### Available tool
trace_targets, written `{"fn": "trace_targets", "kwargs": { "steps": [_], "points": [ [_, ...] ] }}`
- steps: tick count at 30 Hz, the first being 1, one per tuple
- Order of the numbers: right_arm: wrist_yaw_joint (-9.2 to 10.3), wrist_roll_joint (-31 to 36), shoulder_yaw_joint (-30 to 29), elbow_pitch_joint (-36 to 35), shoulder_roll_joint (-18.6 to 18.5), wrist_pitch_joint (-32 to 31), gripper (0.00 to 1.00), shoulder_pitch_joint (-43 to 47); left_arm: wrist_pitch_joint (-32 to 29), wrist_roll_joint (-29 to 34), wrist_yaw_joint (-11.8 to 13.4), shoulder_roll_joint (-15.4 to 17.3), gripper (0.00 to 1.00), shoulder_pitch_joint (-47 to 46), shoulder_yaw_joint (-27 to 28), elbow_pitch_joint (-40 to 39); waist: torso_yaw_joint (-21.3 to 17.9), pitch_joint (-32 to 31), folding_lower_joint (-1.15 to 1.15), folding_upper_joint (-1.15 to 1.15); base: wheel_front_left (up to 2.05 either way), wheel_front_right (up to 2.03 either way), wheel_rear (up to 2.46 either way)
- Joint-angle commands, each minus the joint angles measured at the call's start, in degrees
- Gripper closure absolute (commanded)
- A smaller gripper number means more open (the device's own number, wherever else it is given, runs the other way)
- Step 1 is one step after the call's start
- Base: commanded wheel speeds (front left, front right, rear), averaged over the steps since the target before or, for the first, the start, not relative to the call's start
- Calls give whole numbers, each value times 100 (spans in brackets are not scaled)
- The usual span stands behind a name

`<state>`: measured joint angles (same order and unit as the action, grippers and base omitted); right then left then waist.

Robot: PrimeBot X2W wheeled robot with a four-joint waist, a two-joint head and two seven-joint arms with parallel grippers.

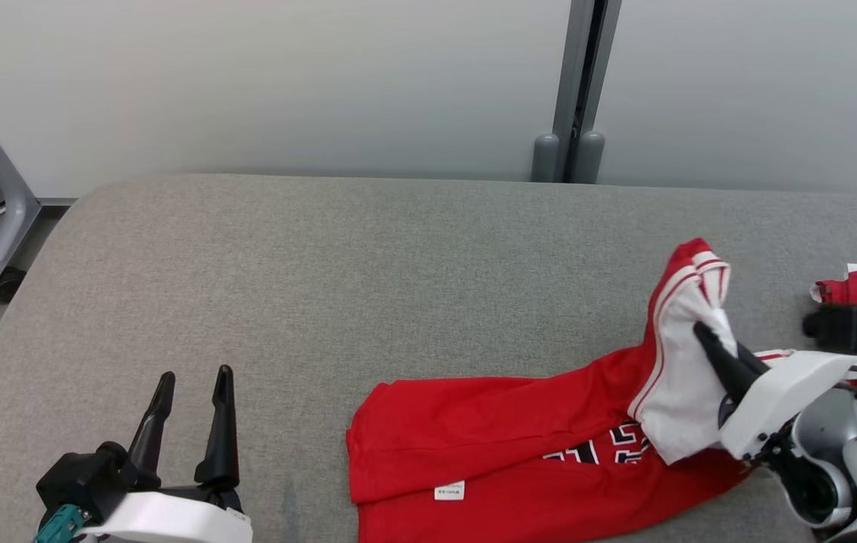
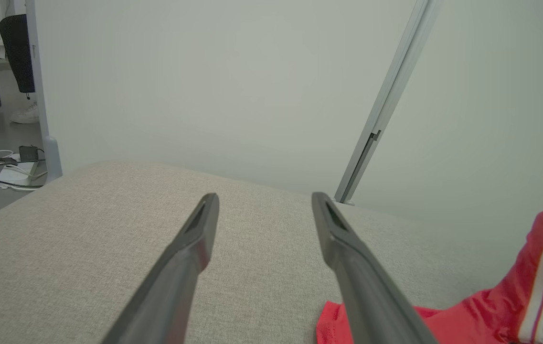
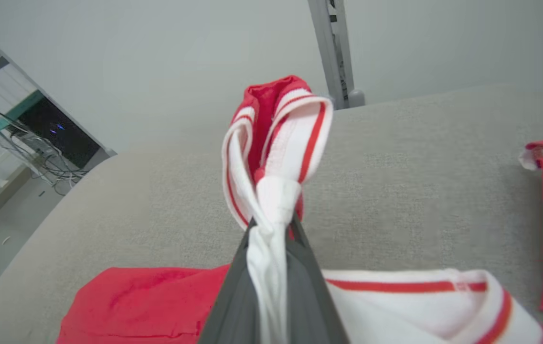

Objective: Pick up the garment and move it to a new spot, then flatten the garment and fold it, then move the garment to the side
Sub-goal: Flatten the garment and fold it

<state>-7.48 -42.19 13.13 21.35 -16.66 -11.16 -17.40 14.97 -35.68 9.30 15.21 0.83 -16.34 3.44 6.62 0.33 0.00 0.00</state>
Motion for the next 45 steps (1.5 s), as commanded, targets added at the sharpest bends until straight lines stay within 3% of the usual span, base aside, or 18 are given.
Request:
{"fn": "trace_targets", "kwargs": {
  "steps": [1, 6, 12, 24, 33, 35, 36, 41, 45],
  "points": [
    [-3, 54, 18, -304, 106, -179, 100, 168, -3, -14, 4, 28, 0, 29, 10, -4, 52, -21, 0, 0, 0, 0, 0],
    [-3, 134, 212, -1257, 548, -739, 100, 579, -39, -23, 8, 36, 0, 18, -22, -7, 240, 3, 0, 0, 0, 0, 0],
    [-3, 204, 552, -1481, 1055, -1071, 100, 709, -56, -36, -34, 12, 0, -103, -70, 39, 570, 80, 0, 0, 0, 0, 0],
    [-3, 353, 958, -460, 1353, -615, 100, 300, -51, -56, -146, -46, 0, -256, -165, 238, 1170, 177, 0, 0, 0, 0, 0],
    [-3, -315, 1726, 449, 1360, -11, 100, -181, -31, -26, -186, -77, 0, -314, -200, 321, 1358, 209, 0, 0, 0, 0, 0],
    [-3, -398, 1851, 624, 1361, 100, 51, -284, -23, -22, -184, -83, 0, -322, -190, 333, 1358, 201, 0, 0, 0, 0, 0],
    [-3, -451, 1905, 688, 1361, 148, 0, -321, -23, -19, -182, -84, 0, -317, -181, 335, 1350, 194, 0, 0, 0, 0, 0],
    [-3, -731, 2051, 705, 1360, 471, 0, -496, -10, -12, -161, -76, 0, -233, -115, 320, 1213, 127, 0, 0, 0, 0, 0],
    [-3, -1017, 2080, 226, 1313, 673, 0, -545, 6, -11, -127, -69, 0, -108, -13, 273, 1028, 43, 0, 0, 0, 0, 0]
  ]
}}
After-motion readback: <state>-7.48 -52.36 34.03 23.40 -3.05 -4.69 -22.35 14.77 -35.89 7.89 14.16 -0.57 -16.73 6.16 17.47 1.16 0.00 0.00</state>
